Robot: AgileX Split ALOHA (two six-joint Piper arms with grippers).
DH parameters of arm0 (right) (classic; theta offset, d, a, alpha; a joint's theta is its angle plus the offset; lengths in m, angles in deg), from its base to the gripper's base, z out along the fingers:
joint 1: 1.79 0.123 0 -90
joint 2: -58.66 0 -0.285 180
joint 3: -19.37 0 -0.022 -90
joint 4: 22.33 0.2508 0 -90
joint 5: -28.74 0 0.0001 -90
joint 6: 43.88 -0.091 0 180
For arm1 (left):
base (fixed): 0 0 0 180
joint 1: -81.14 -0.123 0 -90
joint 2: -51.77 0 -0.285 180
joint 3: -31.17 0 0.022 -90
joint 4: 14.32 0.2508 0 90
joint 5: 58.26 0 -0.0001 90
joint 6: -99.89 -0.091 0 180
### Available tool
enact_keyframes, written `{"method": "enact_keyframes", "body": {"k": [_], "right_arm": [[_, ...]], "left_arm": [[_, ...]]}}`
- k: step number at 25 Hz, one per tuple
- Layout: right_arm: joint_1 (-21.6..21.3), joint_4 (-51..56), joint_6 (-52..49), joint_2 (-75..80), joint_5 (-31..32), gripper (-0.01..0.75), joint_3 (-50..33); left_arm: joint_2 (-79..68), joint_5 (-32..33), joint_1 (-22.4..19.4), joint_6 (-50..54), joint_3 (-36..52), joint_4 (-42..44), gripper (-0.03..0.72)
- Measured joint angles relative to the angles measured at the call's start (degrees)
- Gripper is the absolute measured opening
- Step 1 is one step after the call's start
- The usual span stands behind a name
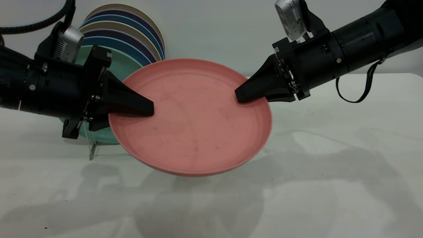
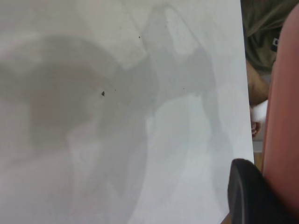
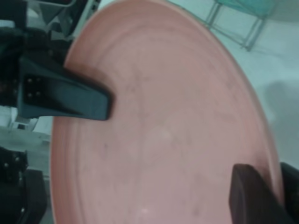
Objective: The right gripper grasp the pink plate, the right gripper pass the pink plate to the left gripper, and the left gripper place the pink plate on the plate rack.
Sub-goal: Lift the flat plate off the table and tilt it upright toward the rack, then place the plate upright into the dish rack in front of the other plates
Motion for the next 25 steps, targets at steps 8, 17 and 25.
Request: {"method": "enact_keyframes", "body": {"k": [8,17,25], "right_arm": [[-0.58,-0.01,-1.84,0.0,1.02,0.401,0.0],[-10.2,0.18,-4.71,0.0,5.24,0.71,0.0],[-15.39,-1.63,-5.21,0.0,5.24,0.646,0.0]], "left_arm": [[0.0,0.45,0.05,-1.04,-0.54,4.8,0.106],[0.0,-0.61,0.05,1.46,-9.28,22.22,0.104],[-0.1,3.08,0.05,17.14,-29.15,60.98,0.104]]}}
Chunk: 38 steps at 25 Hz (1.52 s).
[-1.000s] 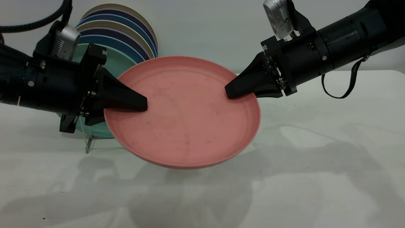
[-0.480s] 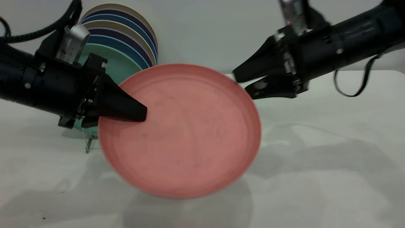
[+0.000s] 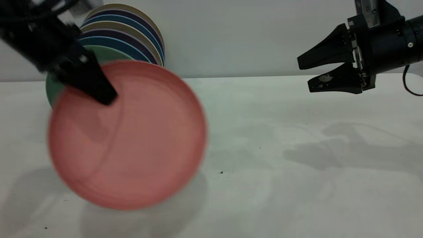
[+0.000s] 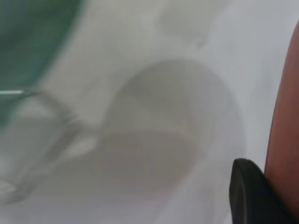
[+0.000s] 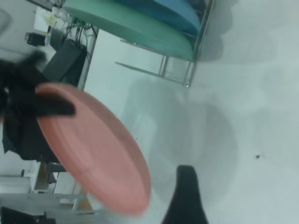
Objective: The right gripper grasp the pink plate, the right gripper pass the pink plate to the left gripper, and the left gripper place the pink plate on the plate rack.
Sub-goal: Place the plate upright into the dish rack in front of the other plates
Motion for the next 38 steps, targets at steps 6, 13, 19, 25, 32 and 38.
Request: {"method": "enact_keyframes", "body": {"k": [6,13,19,25,32,38], "right_arm": [[-0.05,-0.24,0.0,-0.17,0.15,0.614,0.0],[-0.05,-0.68,0.0,-0.23,0.19,0.603,0.0],[-0.05,-2.07,-0.24,-0.23,0.25,0.594,0.0],[-0.05,-2.2,-0.6,-0.23,0.32,0.593,0.0],[-0.05,-2.2,-0.84,-0.23,0.32,0.592,0.0],[-0.05,-2.25,-1.01,-0.23,0.32,0.592,0.0]], "left_arm": [[-0.11,6.44,0.0,0.78,-15.24,14.44,0.103],[-0.19,8.1,0.74,-22.9,-19.32,19.5,0.103],[-0.19,3.13,3.3,-28.17,-19.32,21.75,0.103],[1.0,-0.83,7.73,-23.44,-19.32,29.58,0.103],[4.11,0.83,8.16,-21.24,-19.32,33.19,0.103],[5.09,-2.2,8.16,-20.17,-19.32,33.19,0.103]]}}
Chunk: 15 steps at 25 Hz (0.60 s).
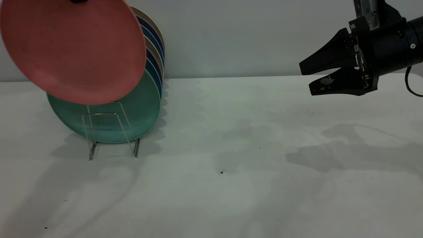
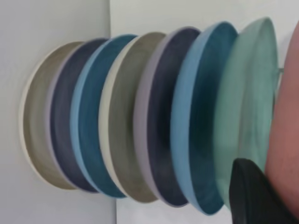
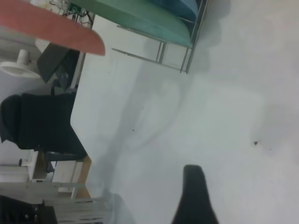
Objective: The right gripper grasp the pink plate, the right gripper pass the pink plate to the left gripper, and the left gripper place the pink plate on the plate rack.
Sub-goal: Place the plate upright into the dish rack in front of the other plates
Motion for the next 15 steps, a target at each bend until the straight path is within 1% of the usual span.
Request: {"method": "enact_keyframes", "body": {"k": [4,15], "right_arm": [[0.0,-0.62,-0.05,0.0,0.0,0.592,0.0],[0.0,-1.24,-0.41,0.0,0.0,0.592,0.0]], "left_arm": [[0.0,-2.2,0.0,0.26,0.0,0.0,0.103],[-0.93,-4.86,0.0,2.39,1.93,1.3,0.103]]}}
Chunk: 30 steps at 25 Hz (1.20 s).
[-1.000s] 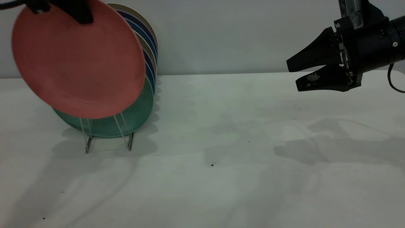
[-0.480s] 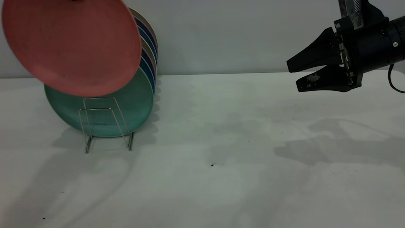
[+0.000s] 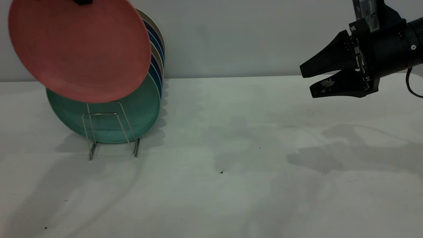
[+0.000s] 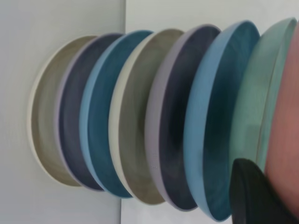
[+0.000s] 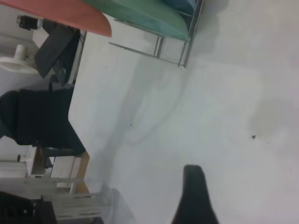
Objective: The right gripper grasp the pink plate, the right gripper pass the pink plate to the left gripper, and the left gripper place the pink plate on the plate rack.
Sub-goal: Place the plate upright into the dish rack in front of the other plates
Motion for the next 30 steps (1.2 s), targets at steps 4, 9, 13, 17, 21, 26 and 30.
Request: {"method": "enact_keyframes", "body": {"k": [4,9,13,17,21,26,30], "right_arm": [[0.0,-0.29,-0.04,0.0,0.0,0.592,0.0],[0.0,-2.11,-0.46,0.0,0.02,0.592,0.0],[0.0,-3.09,-0.94,0.0,0.02,0.592,0.0],[0.0,-3.27,-1.05,0.0,0.07,0.592,0.0],[0.0,-3.56,-1.16,0.0,0.07,0.592,0.0],[0.0,-3.81,-1.16,0.0,0.07,0.592,0.0],[0.0,-4.37,-1.48,0.0,0.07,0.592,0.0]], "left_arm": [[0.0,-0.45,0.0,0.0,1.07,1.01,0.103],[-1.01,-1.04,0.0,0.31,1.16,1.14,0.103],[-2.64,-1.83,0.0,0.31,1.16,1.27,0.103],[-3.64,-2.16,0.0,0.31,1.2,1.32,0.103],[-4.7,-1.62,0.0,0.62,1.2,1.32,0.103],[-6.7,-0.82,0.0,1.5,1.2,1.74,0.103],[-8.17,0.26,0.0,1.56,1.15,1.88,0.103]]}}
